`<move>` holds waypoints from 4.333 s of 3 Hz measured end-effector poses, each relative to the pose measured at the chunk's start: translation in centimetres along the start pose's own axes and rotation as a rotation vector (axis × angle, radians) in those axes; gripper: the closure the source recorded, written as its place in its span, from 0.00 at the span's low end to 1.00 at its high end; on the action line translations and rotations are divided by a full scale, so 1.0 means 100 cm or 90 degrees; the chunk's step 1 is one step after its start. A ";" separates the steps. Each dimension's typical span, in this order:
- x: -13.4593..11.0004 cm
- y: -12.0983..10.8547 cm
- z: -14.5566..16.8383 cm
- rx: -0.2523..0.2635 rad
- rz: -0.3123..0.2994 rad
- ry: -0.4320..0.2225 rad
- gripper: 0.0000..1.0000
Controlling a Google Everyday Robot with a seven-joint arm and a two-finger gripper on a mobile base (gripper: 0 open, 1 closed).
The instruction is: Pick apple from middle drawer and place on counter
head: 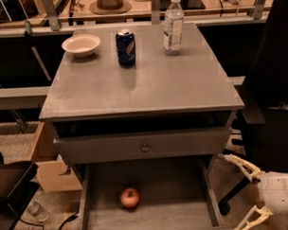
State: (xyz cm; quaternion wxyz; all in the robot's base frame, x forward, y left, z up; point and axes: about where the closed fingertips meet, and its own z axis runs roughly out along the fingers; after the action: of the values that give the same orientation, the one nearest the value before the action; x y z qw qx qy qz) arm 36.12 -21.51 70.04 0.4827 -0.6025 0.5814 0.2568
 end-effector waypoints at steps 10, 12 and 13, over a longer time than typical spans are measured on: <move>0.161 -0.011 0.327 -0.097 0.178 -0.009 0.00; 0.170 -0.003 0.373 -0.101 0.187 -0.015 0.00; 0.174 0.001 0.392 -0.102 0.197 -0.022 0.00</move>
Offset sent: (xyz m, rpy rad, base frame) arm 0.0314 0.0348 -0.0594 -0.1532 0.1546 -0.0459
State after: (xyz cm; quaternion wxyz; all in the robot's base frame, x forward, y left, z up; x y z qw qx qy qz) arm 49.28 5.16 39.11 0.3980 -0.5376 0.6365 0.3839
